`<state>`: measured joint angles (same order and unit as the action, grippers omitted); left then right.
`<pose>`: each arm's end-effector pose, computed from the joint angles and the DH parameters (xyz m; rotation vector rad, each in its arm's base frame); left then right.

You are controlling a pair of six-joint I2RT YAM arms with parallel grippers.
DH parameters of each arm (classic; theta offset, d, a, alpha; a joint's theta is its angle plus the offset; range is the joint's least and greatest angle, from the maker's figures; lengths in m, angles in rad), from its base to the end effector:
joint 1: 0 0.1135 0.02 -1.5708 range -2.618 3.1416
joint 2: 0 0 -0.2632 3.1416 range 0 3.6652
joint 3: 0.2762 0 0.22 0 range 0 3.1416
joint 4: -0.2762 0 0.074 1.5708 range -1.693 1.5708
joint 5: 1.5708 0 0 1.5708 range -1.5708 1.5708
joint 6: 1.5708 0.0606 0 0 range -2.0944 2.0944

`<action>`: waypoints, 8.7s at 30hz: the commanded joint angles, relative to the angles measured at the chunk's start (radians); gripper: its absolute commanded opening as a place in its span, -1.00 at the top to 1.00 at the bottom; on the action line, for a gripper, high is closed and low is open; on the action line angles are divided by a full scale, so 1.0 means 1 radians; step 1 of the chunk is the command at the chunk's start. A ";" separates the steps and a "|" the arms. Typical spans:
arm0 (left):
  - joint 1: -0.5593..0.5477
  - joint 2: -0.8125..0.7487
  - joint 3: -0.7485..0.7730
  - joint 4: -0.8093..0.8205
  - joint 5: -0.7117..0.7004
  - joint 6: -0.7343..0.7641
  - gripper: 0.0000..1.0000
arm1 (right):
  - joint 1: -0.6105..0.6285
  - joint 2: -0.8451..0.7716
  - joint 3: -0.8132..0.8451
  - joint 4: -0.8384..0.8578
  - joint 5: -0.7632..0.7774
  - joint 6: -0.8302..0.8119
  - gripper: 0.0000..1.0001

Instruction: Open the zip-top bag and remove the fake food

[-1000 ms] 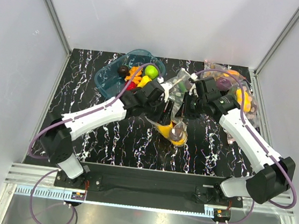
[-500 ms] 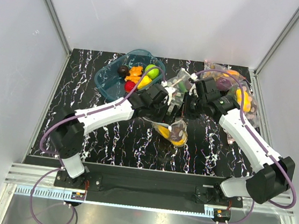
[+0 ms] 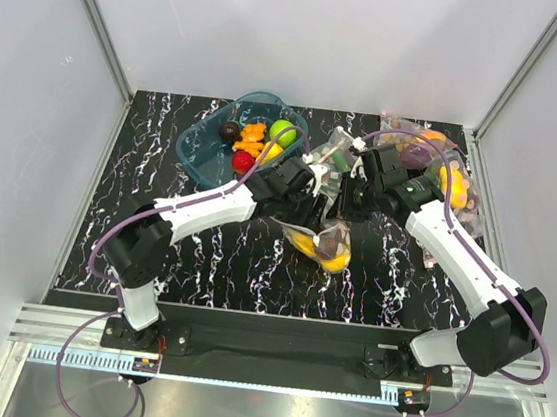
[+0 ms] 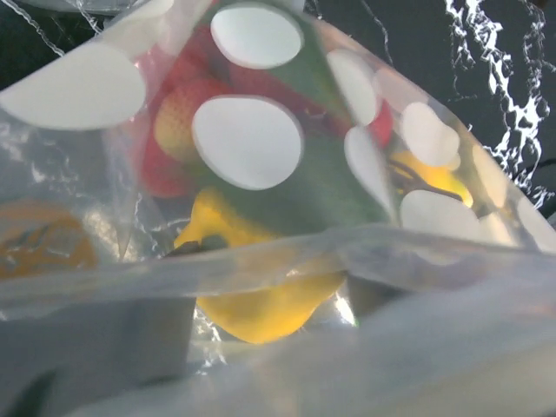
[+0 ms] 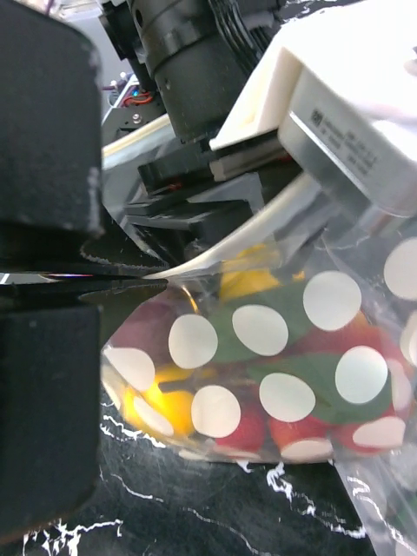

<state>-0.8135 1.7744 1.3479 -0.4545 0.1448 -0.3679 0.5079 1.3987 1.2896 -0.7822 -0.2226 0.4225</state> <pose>0.2519 -0.2792 0.2350 0.6322 2.4878 -0.6680 0.2342 0.1457 0.3059 -0.2097 2.5458 0.6597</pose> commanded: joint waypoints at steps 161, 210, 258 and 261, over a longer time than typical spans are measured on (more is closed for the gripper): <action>-0.061 -0.021 0.013 -0.073 0.116 0.072 -0.23 | -0.025 -0.106 -0.113 0.109 0.019 0.052 1.00; -0.044 -0.026 0.192 -0.092 0.200 0.038 0.48 | -0.002 -0.087 -0.079 0.023 0.120 0.018 1.00; 0.444 -0.081 0.451 -0.319 -0.002 0.113 0.42 | -0.002 -0.072 -0.024 0.003 0.169 0.010 1.00; 0.487 0.011 0.467 -0.303 -0.054 0.112 0.42 | -0.003 -0.063 -0.013 0.006 0.166 0.006 1.00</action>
<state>-0.3553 1.7092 1.8111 -0.7914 0.1909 -0.2775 0.4973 1.3453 1.2247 -0.7868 -0.0689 0.4442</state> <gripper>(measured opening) 0.540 0.012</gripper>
